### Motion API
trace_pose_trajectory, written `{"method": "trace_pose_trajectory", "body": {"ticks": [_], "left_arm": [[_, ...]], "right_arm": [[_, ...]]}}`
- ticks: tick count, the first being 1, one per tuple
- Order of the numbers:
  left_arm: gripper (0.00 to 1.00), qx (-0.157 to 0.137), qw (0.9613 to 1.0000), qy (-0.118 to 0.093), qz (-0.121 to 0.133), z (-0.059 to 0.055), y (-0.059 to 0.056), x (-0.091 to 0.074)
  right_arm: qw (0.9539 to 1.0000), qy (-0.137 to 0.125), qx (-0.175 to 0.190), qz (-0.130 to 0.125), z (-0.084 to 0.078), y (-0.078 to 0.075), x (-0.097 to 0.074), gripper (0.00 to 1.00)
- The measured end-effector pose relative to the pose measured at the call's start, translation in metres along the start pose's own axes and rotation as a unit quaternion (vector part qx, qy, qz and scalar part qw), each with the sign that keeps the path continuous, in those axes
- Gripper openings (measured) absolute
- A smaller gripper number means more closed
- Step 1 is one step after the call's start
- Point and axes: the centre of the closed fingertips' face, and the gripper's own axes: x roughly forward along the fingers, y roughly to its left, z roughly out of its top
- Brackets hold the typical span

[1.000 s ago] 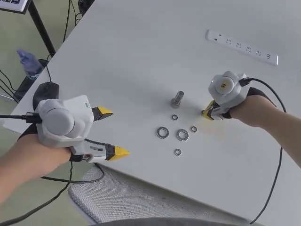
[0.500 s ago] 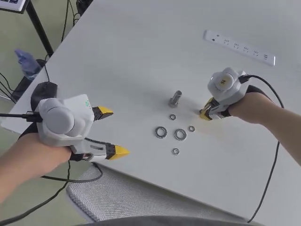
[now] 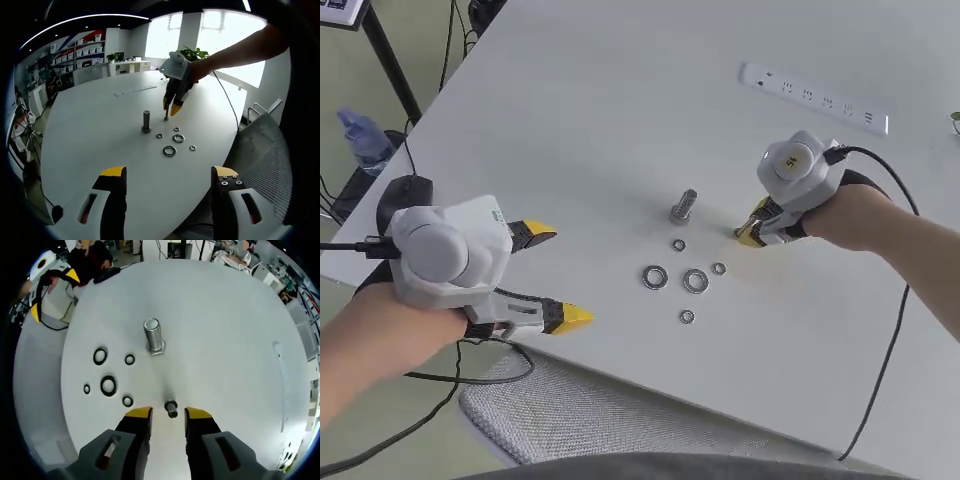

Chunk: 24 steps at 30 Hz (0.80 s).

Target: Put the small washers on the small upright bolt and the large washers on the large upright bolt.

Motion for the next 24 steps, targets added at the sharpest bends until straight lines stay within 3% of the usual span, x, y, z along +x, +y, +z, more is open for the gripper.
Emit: {"method": "trace_pose_trajectory", "body": {"ticks": [4, 9, 24], "left_arm": [[0.69, 0.008, 0.9999, 0.001, -0.008, 0.002, -0.004, 0.002], [0.73, 0.001, 0.9998, -0.009, -0.02, 0.008, -0.009, 0.003], [0.8, 0.038, 0.9979, 0.033, -0.041, -0.003, -0.01, 0.006]], "right_arm": [[0.9999, 0.004, -0.012, 0.002, -0.001, 0.0, 0.001, 0.27], [1.0, 0.004, -0.006, -0.001, 0.003, -0.001, -0.011, 0.28], [0.9999, 0.0, -0.009, -0.013, 0.011, 0.005, -0.04, 0.29]]}}
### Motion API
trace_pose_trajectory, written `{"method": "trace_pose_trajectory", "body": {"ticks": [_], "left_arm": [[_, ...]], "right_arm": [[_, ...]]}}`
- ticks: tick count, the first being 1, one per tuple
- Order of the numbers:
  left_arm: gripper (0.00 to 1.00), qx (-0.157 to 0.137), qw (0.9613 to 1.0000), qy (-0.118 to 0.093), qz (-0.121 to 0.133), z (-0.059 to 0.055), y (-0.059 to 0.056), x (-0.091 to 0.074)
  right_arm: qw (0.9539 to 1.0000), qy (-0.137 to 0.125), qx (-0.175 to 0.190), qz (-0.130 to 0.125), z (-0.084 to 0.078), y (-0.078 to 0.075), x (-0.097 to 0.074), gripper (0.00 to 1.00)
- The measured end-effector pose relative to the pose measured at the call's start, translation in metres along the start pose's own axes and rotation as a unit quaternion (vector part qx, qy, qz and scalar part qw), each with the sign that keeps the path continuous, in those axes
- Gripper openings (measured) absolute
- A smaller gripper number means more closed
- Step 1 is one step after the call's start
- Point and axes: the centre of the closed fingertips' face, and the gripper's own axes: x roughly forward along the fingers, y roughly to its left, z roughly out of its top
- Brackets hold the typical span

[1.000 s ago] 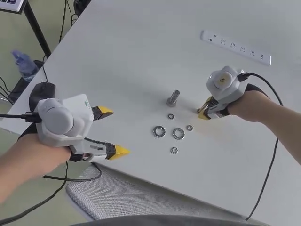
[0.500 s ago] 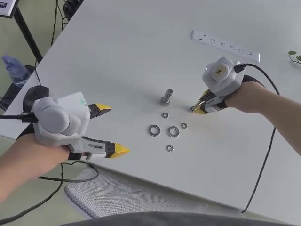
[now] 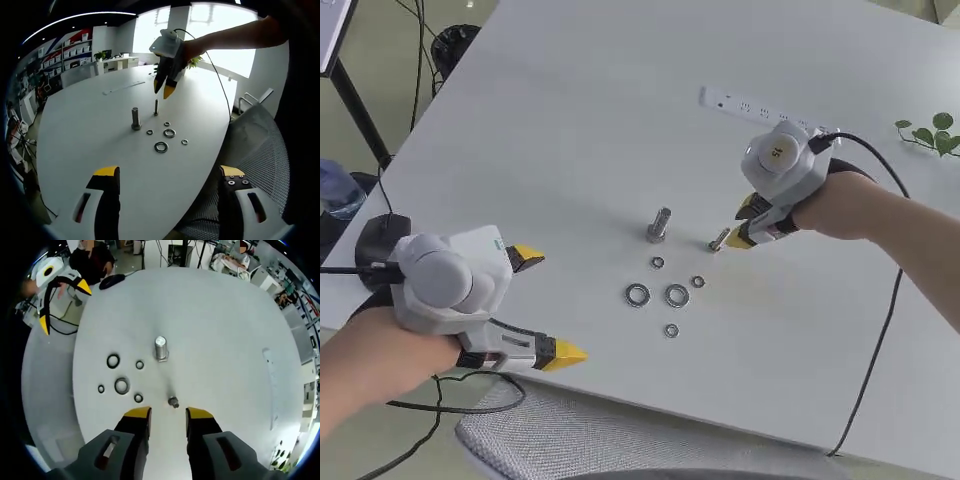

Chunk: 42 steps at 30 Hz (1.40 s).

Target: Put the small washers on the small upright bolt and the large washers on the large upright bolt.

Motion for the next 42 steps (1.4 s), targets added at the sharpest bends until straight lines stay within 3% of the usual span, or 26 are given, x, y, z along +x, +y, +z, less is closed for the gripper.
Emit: {"method": "trace_pose_trajectory", "body": {"ticks": [4, 10, 15, 21, 27, 34, 42], "left_arm": [[0.82, 0.003, 1.0, 0.0, -0.006, 0.0, -0.001, 0.001], [0.83, 0.004, 0.9999, 0.005, -0.01, -0.001, -0.002, 0.001], [0.83, 0.009, 0.9999, -0.004, -0.009, 0.0, -0.003, -0.001], [0.83, 0.018, 0.9997, 0.012, -0.01, -0.011, -0.001, 0.001], [0.82, 0.017, 0.9997, 0.014, -0.009, -0.011, -0.001, 0.002], [0.82, 0.017, 0.9998, 0.009, -0.009, -0.004, -0.002, 0.004], [0.8, 0.016, 0.9998, 0.009, -0.012, -0.002, -0.004, 0.004]], "right_arm": [[0.9999, -0.012, 0.005, -0.003, 0.006, 0.008, -0.006, 0.29], [0.9999, -0.008, -0.009, -0.005, 0.007, 0.025, -0.01, 0.29], [0.9999, -0.011, -0.007, 0.002, 0.007, 0.038, -0.01, 0.29], [0.9997, -0.016, -0.01, 0.012, 0.004, 0.053, -0.011, 0.29], [0.9994, -0.021, -0.016, 0.023, 0.001, 0.064, -0.006, 0.29], [0.9989, -0.027, -0.016, 0.035, 0.001, 0.068, 0.003, 0.29], [0.9989, -0.028, -0.025, 0.026, -0.002, 0.066, 0.021, 0.29]]}}
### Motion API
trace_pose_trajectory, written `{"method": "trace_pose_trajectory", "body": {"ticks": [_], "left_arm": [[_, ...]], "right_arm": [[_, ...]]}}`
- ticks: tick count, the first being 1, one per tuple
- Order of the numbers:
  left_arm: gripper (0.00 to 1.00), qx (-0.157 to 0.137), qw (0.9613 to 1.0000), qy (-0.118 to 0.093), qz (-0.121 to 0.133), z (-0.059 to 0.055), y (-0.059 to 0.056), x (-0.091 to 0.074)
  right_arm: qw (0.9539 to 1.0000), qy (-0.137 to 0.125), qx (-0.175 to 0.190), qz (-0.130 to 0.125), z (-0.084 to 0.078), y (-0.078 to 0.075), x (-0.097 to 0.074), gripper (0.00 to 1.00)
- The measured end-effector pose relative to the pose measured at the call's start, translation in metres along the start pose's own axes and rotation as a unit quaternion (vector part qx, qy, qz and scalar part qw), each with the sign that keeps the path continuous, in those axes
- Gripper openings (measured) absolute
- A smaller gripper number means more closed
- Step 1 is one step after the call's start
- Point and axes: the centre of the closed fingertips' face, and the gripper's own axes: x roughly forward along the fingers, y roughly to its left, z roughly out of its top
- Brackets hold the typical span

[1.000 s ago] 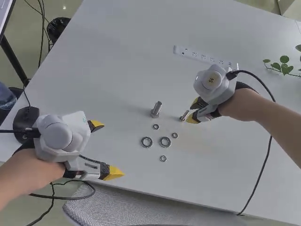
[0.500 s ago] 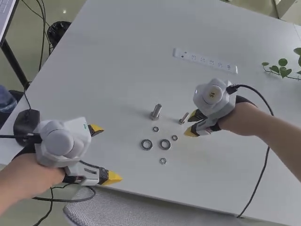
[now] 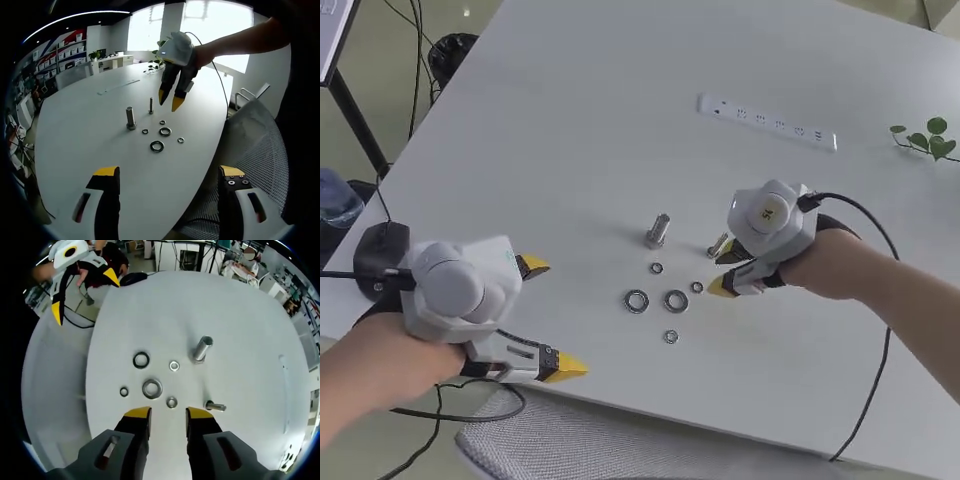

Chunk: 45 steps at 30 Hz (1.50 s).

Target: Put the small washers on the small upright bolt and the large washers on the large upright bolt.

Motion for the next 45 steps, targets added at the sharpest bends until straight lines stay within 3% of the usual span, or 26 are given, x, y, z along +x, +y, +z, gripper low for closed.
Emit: {"method": "trace_pose_trajectory", "body": {"ticks": [10, 18, 30, 45], "left_arm": [[0.79, 0.007, 0.9999, 0.013, 0.001, -0.006, -0.002, 0.001], [0.78, -0.009, 0.9999, 0.007, 0.003, -0.003, 0.0, 0.001], [0.77, -0.01, 0.9999, 0.011, 0.004, -0.006, 0.003, -0.003], [0.75, -0.017, 0.9998, 0.012, 0.001, -0.008, 0.0, -0.001]], "right_arm": [[0.9998, 0.005, -0.013, -0.013, -0.004, -0.007, 0.021, 0.28], [0.9996, 0.017, -0.02, -0.013, -0.014, -0.012, 0.044, 0.26], [0.9996, 0.019, -0.018, -0.012, -0.018, -0.017, 0.055, 0.25], [0.9998, 0.018, -0.005, -0.003, -0.016, -0.008, 0.054, 0.17]]}}
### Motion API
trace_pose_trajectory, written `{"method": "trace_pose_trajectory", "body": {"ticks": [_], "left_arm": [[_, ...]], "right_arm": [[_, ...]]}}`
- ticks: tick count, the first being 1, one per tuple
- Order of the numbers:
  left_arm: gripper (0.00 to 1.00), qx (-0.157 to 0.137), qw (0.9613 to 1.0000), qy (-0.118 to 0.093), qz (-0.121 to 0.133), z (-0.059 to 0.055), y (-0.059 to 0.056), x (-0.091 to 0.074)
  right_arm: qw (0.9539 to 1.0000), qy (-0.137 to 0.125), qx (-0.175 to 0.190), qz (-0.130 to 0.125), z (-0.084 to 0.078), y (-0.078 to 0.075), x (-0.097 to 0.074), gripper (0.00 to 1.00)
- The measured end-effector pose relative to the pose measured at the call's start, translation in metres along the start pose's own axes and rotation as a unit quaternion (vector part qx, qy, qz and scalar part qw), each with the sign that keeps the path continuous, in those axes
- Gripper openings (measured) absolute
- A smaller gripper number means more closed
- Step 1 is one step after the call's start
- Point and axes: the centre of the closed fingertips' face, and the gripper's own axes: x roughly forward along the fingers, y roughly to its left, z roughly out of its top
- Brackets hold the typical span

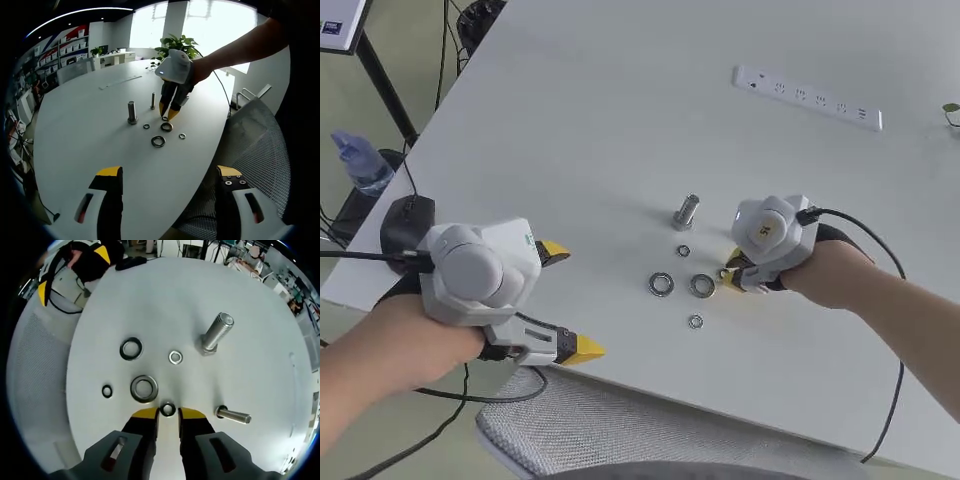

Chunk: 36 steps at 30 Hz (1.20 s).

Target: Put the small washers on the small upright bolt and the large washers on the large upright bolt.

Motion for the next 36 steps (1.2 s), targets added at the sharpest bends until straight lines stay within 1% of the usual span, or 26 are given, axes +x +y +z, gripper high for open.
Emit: {"method": "trace_pose_trajectory", "body": {"ticks": [6, 9, 11, 13, 17, 19, 21, 25, 27, 30, 31, 34, 36], "left_arm": [[0.73, 0.0, 1.0, 0.002, -0.003, -0.0016, -0.0015, 0.0006], [0.71, -0.002, 1.0, 0.004, -0.006, -0.0037, -0.0018, 0.001], [0.69, -0.002, 0.9999, 0.007, -0.008, -0.006, -0.0017, 0.0012], [0.7, -0.004, 0.9999, 0.005, -0.008, -0.0067, -0.0011, 0.0011], [0.7, -0.003, 1.0, 0.001, -0.006, -0.006, 0.0004, 0.0005], [0.7, -0.002, 1.0, 0.001, -0.006, -0.0064, 0.0008, 0.0008], [0.7, 0.0, 1.0, 0.003, -0.006, -0.0068, 0.0012, 0.0007], [0.69, 0.0, 1.0, 0.002, -0.003, -0.0074, 0.0023, -0.0003], [0.69, 0.0, 1.0, 0.0, -0.003, -0.0071, 0.0021, -0.0009], [0.69, 0.003, 1.0, 0.002, -0.002, -0.008, 0.0008, -0.0012], [0.69, 0.002, 1.0, 0.003, -0.002, -0.0081, 0.0006, -0.0014], [0.68, 0.0, 1.0, 0.002, -0.003, -0.0076, -0.0007, -0.0017], [0.68, 0.002, 1.0, 0.004, -0.002, -0.0074, -0.0015, -0.0017]], "right_arm": [[1.0, 0.009, 0.001, 0.0, 0.0021, 0.0029, -0.0017, 0.16], [0.9999, 0.013, 0.007, 0.001, 0.0023, 0.0027, -0.002, 0.16], [0.9998, 0.018, 0.004, -0.001, 0.003, 0.0029, -0.0022, 0.15], [0.9996, 0.029, 0.001, -0.001, 0.0034, 0.0034, -0.002, 0.15], [0.9985, 0.055, 0.0, 0.003, 0.0018, -0.0002, 0.0007, 0.15], [0.9979, 0.065, 0.008, 0.005, 0.0012, -0.0024, 0.0019, 0.15], [0.9975, 0.071, -0.007, 0.004, 0.0017, 0.0002, 0.0, 0.15], [0.9978, 0.066, 0.002, -0.003, -0.0001, -0.0017, 0.0007, 0.14], [0.9978, 0.066, -0.006, -0.004, -0.0004, -0.0021, 0.0008, 0.13], [0.998, 0.052, 0.035, 0.006, 0.0004, -0.0043, 0.0015, 0.12], [0.9982, 0.053, 0.027, 0.008, -0.0009, -0.0058, 0.0007, 0.12], [0.9984, 0.049, 0.027, 0.012, -0.0012, -0.0053, 0.0007, 0.12], [0.9983, 0.051, 0.024, 0.012, -0.001, -0.0042, 0.0005, 0.12]]}}
